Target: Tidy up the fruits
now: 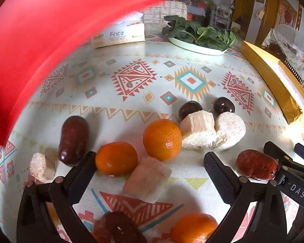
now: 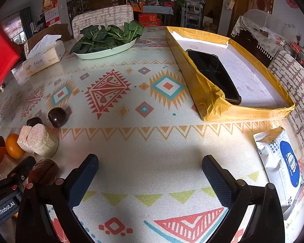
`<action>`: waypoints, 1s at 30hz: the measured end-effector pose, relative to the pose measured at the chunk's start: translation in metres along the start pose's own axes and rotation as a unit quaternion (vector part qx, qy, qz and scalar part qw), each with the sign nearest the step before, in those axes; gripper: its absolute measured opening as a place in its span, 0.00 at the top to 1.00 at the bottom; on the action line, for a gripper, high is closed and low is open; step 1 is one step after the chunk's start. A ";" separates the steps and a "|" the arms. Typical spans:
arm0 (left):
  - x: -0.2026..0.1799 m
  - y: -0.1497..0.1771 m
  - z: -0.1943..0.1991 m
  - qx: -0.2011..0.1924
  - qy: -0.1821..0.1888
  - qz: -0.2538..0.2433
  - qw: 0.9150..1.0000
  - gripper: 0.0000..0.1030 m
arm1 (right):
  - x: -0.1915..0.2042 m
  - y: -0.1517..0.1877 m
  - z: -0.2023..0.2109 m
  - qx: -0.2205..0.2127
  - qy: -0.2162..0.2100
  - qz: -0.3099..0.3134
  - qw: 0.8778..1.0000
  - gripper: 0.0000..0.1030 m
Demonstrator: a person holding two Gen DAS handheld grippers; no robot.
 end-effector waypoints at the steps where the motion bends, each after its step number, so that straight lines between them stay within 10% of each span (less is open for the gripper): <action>1: -0.001 0.000 0.000 0.000 0.000 0.000 1.000 0.00 | 0.000 0.000 0.000 0.000 0.000 0.000 1.000 0.00; 30: -0.001 0.000 0.000 0.001 0.005 0.005 1.000 0.00 | 0.000 0.000 0.000 0.000 0.000 0.000 1.000 0.00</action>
Point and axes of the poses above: each gripper's, at about its wrist camera, not at the fingertips, and z roughly against the way its jaws point, x to its left, y to its underside, the point moved 5 cm from there along -z, roughly the way its jaws point, and after that the axes turned 7 degrees about -x, right-handed, at the moved point
